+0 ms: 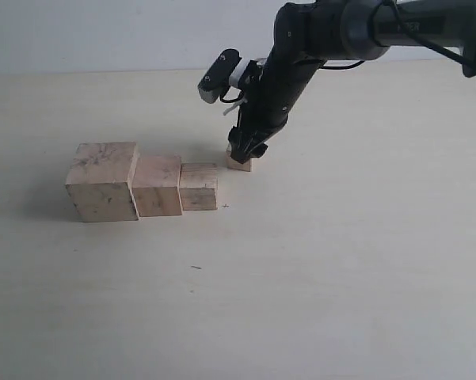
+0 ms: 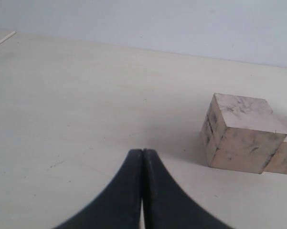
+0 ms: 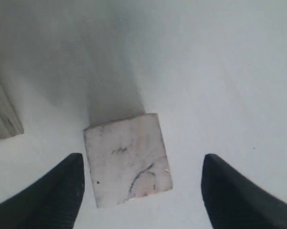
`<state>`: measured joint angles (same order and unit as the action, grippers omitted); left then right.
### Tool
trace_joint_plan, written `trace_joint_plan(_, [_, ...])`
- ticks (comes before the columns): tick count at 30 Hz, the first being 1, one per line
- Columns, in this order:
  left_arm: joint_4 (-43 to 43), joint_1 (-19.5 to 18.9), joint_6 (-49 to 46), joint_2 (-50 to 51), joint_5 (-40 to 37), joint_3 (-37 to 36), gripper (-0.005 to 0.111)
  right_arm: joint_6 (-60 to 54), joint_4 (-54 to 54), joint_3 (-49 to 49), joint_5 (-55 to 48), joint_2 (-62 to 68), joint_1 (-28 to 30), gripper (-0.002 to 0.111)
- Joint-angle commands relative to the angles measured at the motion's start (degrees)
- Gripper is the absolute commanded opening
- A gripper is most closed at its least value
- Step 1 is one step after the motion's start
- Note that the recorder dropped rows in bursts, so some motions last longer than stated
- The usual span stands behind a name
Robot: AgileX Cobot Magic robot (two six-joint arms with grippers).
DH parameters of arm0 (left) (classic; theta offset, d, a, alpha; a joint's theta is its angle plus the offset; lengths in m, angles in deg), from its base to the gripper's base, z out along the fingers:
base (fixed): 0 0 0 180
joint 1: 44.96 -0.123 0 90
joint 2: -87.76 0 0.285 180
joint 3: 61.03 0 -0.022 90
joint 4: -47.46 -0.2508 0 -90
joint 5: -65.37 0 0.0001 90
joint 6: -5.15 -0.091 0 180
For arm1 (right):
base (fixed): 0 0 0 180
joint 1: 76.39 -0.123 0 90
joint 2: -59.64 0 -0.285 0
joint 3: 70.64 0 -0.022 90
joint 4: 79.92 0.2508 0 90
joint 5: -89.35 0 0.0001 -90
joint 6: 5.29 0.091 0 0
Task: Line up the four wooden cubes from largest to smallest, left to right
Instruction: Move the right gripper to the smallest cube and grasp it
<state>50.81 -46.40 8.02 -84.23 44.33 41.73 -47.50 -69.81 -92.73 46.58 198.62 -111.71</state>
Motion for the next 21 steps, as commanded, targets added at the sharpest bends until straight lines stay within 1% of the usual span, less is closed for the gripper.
trace_joint_plan(1, [-0.27,0.36,0.19,-0.22,0.41,0.02,0.000,-0.18,2.08,-0.37,0.76,0.50,0.80,0.060])
trace_joint_plan(6, [-0.27,0.36,0.19,-0.22,0.41,0.02,0.000,-0.18,4.39,-0.37,0.44,1.05,0.80,0.059])
trace_joint_plan(8, [-0.27,0.36,0.19,-0.22,0.41,0.02,0.000,-0.18,4.49,-0.37,-0.16,1.03,0.80,0.057])
trace_joint_plan(9, [-0.27,0.36,0.19,-0.22,0.41,0.02,0.000,-0.18,4.49,-0.37,-0.54,1.03,0.80,0.054])
trace_joint_plan(12, [-0.27,0.36,0.19,-0.22,0.41,0.02,0.000,-0.18,4.28,-0.37,-1.89,1.03,0.80,0.033])
trace_joint_plan(13, [-0.27,0.36,0.19,-0.22,0.41,0.02,0.000,-0.18,4.28,-0.37,-2.77,1.03,0.80,0.022])
trace_joint_plan(15, [-0.27,0.36,0.19,-0.22,0.41,0.02,0.000,-0.18,4.28,-0.37,-4.18,0.81,0.80,0.006])
trace_joint_plan(16, [-0.27,0.36,0.19,-0.22,0.41,0.02,0.000,-0.18,4.01,-0.37,-4.99,0.51,0.80,0.000])
trace_joint_plan(21, [-0.27,0.36,0.19,-0.22,0.41,0.02,0.000,-1.33,2.66,-0.37,-9.39,-1.34,0.80,0.000])
